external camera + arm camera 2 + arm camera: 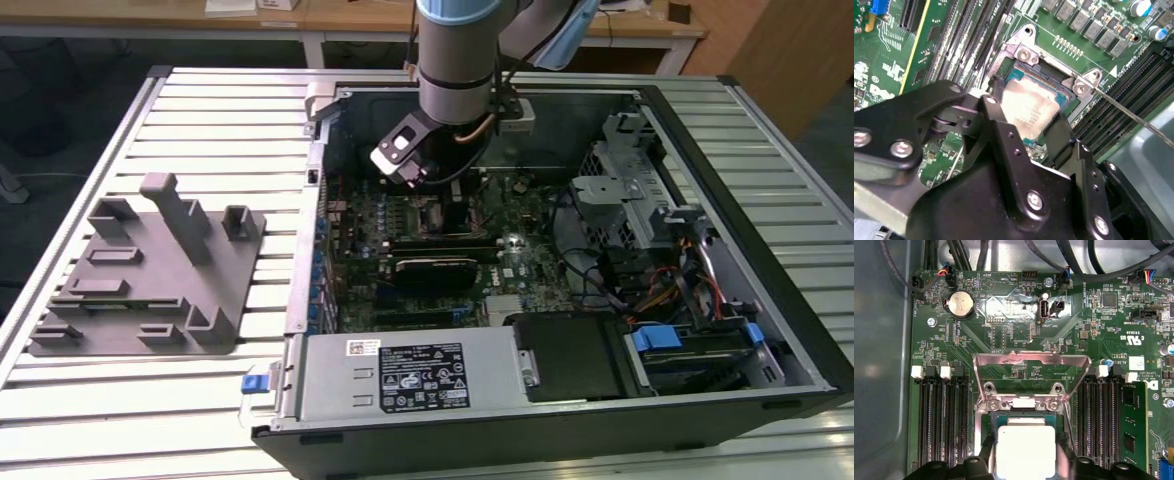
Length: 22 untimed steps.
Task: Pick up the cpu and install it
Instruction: 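Place the cpu into insertion slot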
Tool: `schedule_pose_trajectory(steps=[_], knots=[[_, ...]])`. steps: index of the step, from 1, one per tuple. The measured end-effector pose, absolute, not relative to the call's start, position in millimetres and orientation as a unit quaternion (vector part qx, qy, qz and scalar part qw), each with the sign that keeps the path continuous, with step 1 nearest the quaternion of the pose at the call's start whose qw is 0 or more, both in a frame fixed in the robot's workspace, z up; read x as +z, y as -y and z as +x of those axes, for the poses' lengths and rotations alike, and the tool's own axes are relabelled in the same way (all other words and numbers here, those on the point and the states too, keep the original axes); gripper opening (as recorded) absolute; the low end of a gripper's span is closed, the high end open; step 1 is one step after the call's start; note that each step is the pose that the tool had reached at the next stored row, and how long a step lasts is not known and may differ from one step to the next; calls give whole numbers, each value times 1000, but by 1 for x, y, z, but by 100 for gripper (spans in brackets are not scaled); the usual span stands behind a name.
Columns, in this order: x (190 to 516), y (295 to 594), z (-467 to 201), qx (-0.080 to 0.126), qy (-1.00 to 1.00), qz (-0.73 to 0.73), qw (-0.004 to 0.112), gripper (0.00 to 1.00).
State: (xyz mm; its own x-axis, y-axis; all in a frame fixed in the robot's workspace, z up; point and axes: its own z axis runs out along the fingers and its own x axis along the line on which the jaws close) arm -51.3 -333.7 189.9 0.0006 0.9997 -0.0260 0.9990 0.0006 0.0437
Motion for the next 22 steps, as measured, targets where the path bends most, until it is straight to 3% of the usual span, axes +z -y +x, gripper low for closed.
schedule_pose_trajectory(steps=[1, 22], knots=[[190, 334, -51, 6, -707, 707, 25, 62], [193, 334, -51, 6, -707, 707, 25, 60]])
